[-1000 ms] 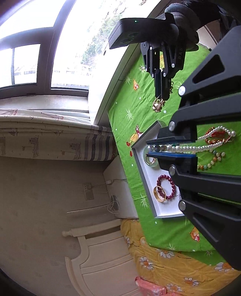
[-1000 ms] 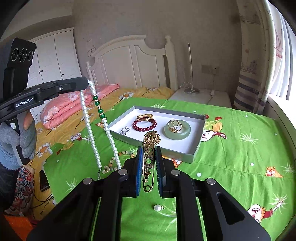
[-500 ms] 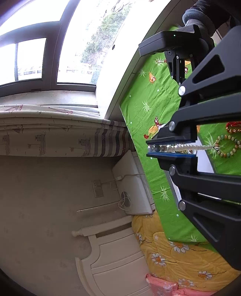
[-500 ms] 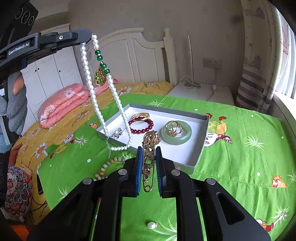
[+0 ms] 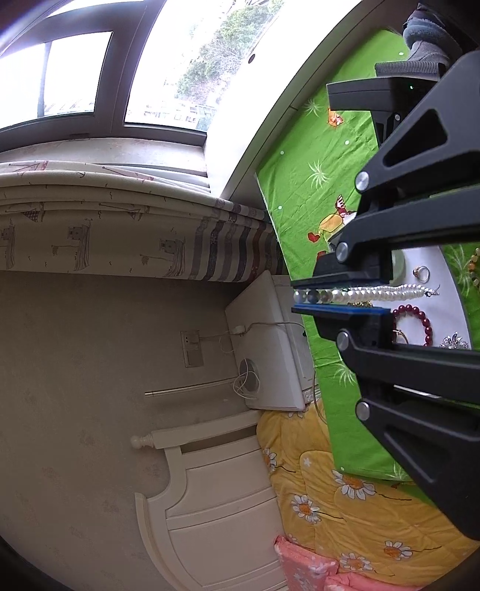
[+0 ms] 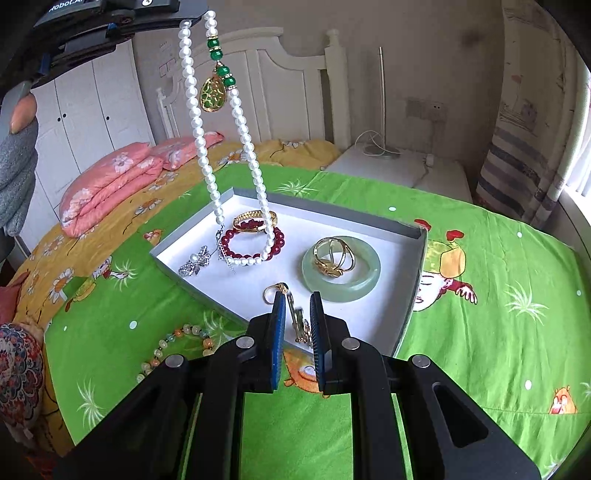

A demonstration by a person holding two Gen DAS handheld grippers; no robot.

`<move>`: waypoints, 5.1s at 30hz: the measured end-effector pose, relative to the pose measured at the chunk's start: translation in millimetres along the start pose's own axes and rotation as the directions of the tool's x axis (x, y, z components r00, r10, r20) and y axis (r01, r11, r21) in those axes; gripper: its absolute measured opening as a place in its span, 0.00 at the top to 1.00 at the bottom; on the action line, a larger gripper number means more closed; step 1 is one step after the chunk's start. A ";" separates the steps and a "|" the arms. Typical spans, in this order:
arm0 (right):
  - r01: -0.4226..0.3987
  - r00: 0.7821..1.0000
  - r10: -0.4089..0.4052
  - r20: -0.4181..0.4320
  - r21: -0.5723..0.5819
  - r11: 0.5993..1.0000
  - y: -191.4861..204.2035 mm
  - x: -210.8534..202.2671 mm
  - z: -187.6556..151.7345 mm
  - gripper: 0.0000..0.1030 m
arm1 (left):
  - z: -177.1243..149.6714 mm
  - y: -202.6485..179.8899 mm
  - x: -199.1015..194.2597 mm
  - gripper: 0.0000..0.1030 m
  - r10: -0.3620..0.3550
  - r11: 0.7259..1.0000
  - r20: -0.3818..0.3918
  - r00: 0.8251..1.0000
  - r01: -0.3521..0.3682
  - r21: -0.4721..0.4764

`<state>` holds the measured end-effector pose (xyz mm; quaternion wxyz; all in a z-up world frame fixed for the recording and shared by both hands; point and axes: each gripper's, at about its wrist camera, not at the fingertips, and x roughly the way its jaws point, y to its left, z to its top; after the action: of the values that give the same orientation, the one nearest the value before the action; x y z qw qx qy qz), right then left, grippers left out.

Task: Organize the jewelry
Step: 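Carry the pin and pearl necklace into the white box and open both tools, then move both tools toward the beaded bracelet and red cord bracelet, then grasp the red cord bracelet with the right tool while the left tool grasps the pale beaded bracelet, then carry both bracelets over the white box and open both tools to drop them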

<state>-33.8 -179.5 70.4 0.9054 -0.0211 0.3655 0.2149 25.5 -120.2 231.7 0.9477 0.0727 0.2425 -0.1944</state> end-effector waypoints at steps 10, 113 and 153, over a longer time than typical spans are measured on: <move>-0.032 0.999 0.033 -0.009 0.117 0.993 -25.7 15.4 -5.1 0.81 | -32.5 19.0 56.3 0.93 0.017 0.995 -0.067 0.998 -0.023 -0.100; -0.099 0.995 0.094 0.037 0.155 0.983 48.2 -64.8 -116.6 0.85 | -255.1 15.7 -25.9 0.02 0.060 0.952 -0.327 0.943 -0.153 -0.266; -0.092 0.991 0.073 0.110 0.174 0.980 43.6 -70.8 -123.0 0.84 | -246.3 17.8 -20.1 1.00 -0.105 0.913 -0.128 0.986 0.045 -0.406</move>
<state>-177.1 -190.4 33.0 0.9116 0.0866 0.3366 0.2196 -89.8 -40.1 27.5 0.9136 -0.1188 0.3493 -0.1708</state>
